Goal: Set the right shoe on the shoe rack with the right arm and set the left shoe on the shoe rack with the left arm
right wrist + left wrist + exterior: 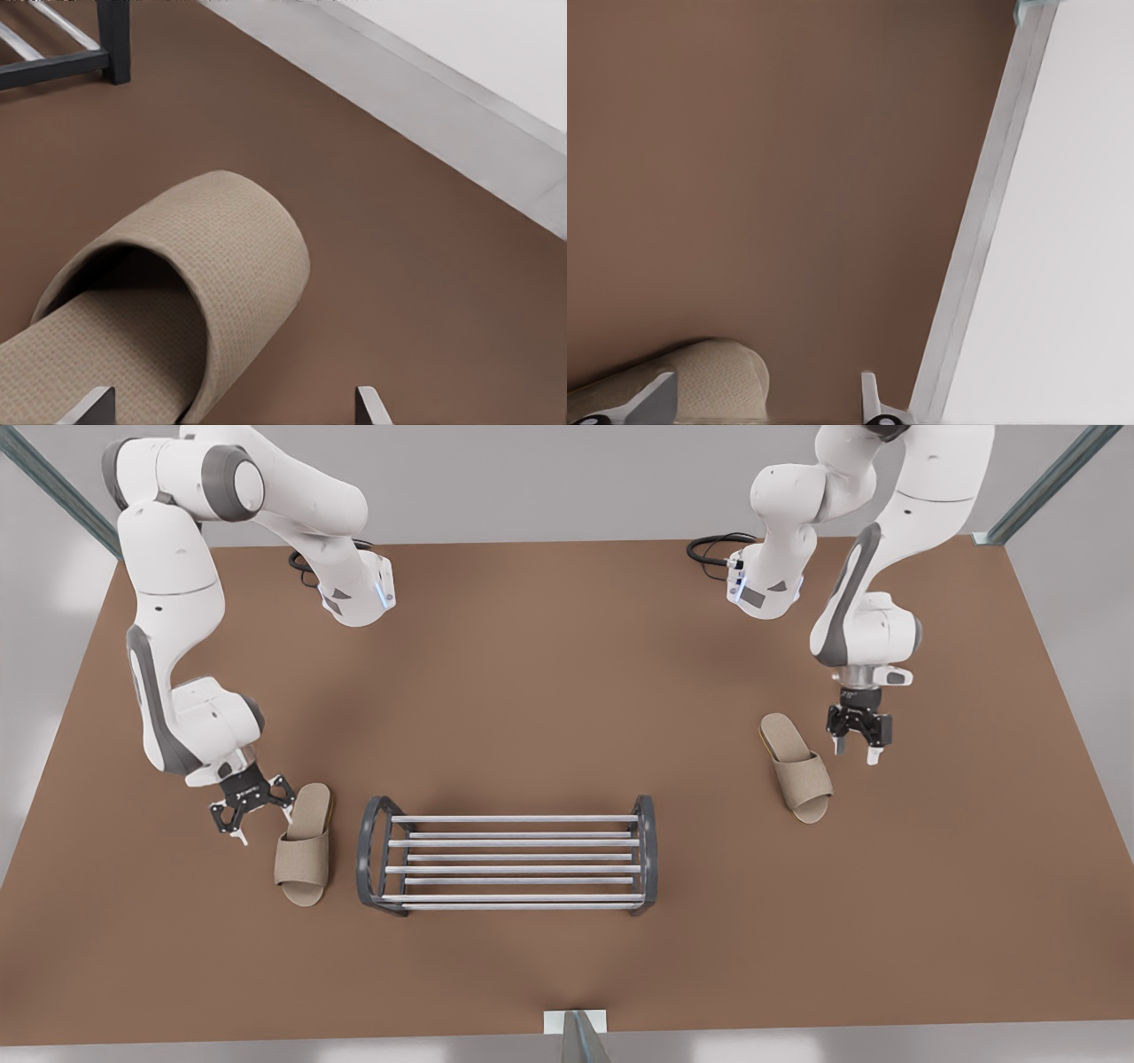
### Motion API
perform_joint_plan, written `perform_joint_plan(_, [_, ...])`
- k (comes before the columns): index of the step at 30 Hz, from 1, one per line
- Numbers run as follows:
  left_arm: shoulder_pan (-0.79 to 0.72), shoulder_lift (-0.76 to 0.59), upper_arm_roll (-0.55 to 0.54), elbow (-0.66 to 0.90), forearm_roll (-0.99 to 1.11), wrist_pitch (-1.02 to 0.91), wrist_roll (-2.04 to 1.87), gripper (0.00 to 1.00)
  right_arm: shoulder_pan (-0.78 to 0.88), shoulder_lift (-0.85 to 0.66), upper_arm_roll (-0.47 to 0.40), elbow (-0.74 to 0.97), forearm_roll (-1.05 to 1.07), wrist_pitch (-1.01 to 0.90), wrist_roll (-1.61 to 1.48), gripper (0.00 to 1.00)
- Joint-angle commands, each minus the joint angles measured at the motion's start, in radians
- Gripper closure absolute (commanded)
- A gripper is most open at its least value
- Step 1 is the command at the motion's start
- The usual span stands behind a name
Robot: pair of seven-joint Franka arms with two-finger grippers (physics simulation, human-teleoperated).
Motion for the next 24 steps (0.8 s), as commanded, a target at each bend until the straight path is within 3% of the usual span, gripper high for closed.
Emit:
perform_joint_plan(1, [-0.05, 0.001, 0.001, 0.001, -0.313, -0.061, -0.401, 0.0, 0.002, 0.012, 0.0, 0.019, -0.001, -0.003, -0.007, 0.0])
perform_joint_plan(24, [-0.092, 0.023, 0.001, 0.003, -0.392, -0.038, -0.428, 0.0, 0.059, 0.098, -0.001, 0.155, -0.003, 0.007, 0.018, 0.0])
